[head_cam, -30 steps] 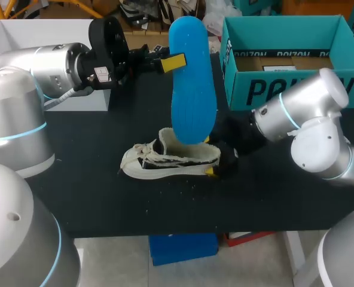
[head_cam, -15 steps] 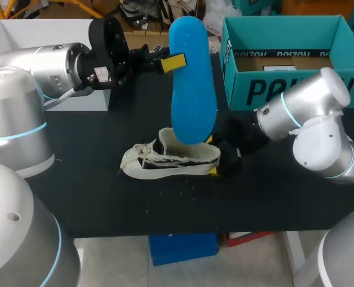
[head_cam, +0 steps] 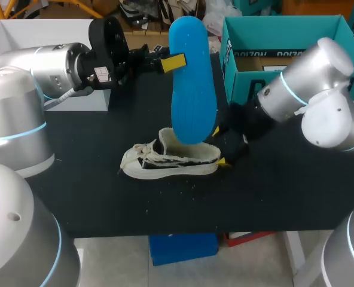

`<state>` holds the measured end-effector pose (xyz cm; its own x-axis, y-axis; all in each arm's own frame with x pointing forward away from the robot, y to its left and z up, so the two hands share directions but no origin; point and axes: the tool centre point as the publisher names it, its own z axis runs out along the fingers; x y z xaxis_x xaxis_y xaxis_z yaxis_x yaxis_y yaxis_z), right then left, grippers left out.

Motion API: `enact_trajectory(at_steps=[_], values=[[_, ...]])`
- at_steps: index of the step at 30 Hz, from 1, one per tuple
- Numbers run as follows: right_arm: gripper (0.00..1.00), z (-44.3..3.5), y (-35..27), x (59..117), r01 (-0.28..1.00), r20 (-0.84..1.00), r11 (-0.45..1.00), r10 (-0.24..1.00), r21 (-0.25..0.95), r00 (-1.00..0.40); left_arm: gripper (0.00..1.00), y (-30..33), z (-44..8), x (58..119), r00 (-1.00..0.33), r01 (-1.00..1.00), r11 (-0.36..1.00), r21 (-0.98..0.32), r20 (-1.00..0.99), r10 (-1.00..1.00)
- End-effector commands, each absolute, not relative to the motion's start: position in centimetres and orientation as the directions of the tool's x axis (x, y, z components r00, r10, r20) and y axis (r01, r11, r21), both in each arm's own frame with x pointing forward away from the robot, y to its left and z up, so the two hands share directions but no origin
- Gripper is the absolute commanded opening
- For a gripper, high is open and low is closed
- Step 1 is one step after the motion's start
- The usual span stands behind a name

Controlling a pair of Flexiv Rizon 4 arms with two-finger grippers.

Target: Take the shoe out of the shoebox, open the shoe tongue, remove and reinsert the insole, then place the shoe into the shoebox

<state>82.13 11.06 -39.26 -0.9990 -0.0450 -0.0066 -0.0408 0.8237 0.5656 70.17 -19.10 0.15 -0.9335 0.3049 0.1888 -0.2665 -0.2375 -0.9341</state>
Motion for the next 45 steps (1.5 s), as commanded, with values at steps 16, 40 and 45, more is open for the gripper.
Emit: enact_trajectory(at_steps=[16, 40, 45], values=[[1.00, -37.4, 16.8, 85.8, -0.139, 0.020, 0.990, -0.140, 0.024, -0.990, 0.00, -19.2, 0.1, 70.1, -0.934, -0.264, -0.240, -0.934, 0.187, 0.303], [1.00, -39.0, 20.6, 85.9, -0.143, 0.052, 0.988, -0.141, -0.055, -0.989, 0.00, -19.2, 0.1, 70.1, -0.934, -0.264, -0.240, -0.934, 0.187, 0.303], [0.29, -39.9, 20.5, 85.5, -0.129, 0.057, 0.990, -0.126, -0.048, -0.990, 0.00, -19.2, 0.1, 70.1, -0.934, -0.264, -0.240, -0.934, 0.187, 0.303]])
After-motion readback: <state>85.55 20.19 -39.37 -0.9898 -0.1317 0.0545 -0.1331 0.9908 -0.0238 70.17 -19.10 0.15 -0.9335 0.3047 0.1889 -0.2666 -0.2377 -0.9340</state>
